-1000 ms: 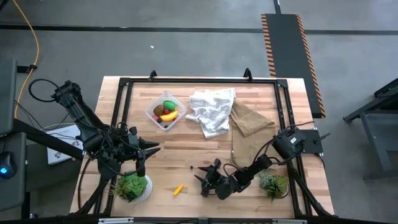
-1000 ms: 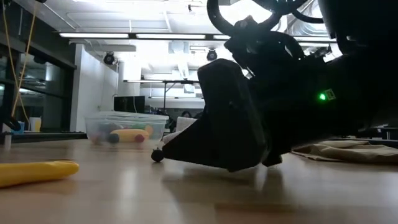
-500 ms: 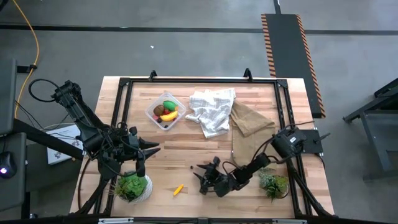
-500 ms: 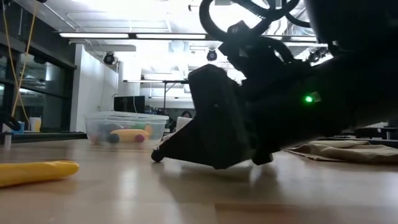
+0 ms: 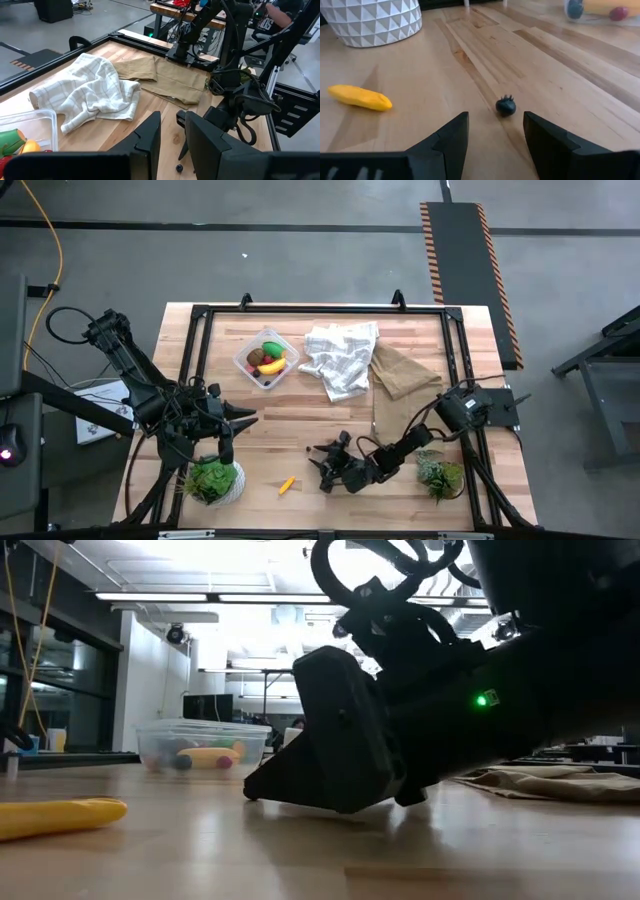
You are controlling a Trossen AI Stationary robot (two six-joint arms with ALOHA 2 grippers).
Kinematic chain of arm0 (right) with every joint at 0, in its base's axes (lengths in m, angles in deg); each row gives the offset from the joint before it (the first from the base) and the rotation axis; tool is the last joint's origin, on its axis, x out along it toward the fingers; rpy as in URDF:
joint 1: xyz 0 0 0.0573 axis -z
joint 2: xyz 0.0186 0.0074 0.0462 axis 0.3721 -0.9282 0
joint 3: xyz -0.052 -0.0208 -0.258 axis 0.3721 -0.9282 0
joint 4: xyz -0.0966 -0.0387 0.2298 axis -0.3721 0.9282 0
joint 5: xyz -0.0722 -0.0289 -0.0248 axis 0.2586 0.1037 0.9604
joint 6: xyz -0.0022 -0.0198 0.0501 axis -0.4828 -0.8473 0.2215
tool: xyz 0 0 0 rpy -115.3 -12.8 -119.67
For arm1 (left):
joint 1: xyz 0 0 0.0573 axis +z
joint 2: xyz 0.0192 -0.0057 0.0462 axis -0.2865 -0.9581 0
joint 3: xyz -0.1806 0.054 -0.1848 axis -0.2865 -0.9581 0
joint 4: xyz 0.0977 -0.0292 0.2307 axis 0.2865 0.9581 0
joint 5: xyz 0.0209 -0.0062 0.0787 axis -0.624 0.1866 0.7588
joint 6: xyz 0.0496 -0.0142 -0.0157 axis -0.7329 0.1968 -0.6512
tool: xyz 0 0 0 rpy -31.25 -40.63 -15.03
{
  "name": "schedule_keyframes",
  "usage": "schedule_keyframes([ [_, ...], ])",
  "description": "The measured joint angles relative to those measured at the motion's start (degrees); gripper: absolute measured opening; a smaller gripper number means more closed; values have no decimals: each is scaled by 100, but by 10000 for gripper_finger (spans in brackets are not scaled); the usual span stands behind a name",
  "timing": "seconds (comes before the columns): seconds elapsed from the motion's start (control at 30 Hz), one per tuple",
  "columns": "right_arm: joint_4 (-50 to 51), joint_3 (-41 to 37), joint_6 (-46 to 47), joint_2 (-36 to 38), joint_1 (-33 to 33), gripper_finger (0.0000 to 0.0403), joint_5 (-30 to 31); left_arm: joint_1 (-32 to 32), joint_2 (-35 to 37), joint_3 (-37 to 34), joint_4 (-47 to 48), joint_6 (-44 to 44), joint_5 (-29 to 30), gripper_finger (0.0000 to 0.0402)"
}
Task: Pick and placing Produce into tupperware
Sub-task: Put the blue blueberry into the transparent bin
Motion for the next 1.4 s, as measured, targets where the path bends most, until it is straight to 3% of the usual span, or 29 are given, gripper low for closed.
schedule_keyframes([
  [0.6,-120,28,-267,0,220,175,-360,2,0,0,71,2,0,79],
  [1.4,-118,28,-282,0,295,87,-609,2,0,0,85,4,0,79],
])
